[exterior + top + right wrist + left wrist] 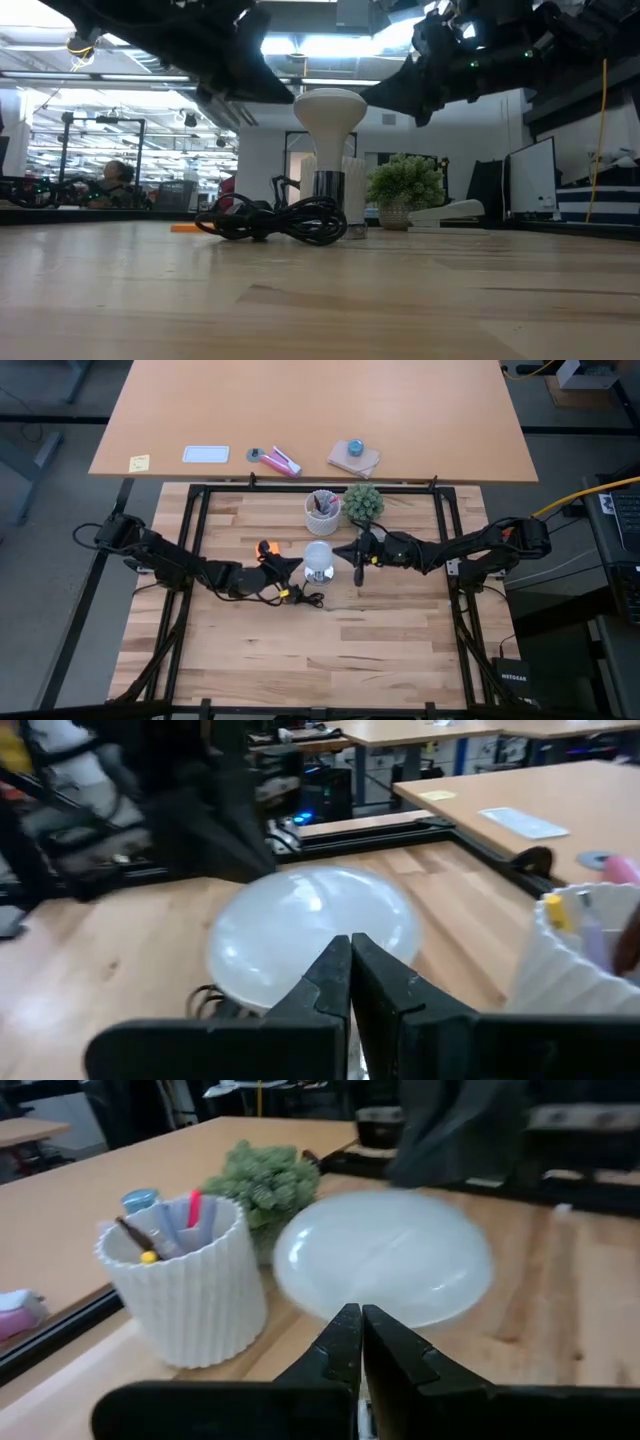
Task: Screw lightbulb
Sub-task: Insert the light bulb into the lamp socket, then remove the light bulb from the lamp socket
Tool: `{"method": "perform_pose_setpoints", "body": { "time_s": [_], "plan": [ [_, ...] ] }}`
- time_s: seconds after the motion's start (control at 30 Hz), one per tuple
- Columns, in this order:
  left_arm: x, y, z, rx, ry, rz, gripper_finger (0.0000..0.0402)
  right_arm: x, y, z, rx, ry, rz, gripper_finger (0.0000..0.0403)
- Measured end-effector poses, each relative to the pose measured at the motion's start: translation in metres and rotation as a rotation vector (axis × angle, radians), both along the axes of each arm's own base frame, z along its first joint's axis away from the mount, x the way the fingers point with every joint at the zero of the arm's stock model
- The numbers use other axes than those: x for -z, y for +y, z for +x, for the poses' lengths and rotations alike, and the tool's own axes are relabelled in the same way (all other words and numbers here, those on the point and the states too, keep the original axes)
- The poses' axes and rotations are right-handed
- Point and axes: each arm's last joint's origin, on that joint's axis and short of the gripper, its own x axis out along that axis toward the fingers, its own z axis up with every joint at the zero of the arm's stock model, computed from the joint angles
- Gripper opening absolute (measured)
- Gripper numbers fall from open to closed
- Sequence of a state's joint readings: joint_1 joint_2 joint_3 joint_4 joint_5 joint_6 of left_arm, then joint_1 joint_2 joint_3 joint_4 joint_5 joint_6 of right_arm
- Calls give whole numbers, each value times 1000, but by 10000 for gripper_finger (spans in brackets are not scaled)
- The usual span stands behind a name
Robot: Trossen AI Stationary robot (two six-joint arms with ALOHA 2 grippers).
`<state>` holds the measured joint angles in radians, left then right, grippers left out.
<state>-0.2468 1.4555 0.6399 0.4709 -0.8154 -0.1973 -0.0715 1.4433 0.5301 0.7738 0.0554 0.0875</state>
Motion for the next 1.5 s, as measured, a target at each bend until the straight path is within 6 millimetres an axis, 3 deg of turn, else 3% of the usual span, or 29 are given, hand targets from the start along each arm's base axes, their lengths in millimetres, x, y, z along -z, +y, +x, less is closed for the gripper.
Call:
{"method": "perform_pose_setpoints", "body": {
  "time_s": [0.43,0.67,0.87,1.0,1.17,1.33,1.5],
  "plan": [
    [3,26,2,-92,33,3,5,1,5,0,-147,4,136,12],
    [2,38,3,-116,72,66,5,-4,5,1,-169,-46,126,12],
    [-22,38,3,-89,29,231,5,-24,8,-3,-269,-185,71,12],
    [-38,38,-3,-92,-29,259,5,-37,9,-10,-295,-231,62,12],
    [-45,39,-7,-75,-34,279,5,-48,13,-17,-421,-265,101,12],
    [-41,43,-4,83,-9,269,5,-45,17,-17,-498,-219,131,12],
    [-34,52,-4,121,35,213,5,-33,27,-15,-392,-116,88,12]
  ]
}}
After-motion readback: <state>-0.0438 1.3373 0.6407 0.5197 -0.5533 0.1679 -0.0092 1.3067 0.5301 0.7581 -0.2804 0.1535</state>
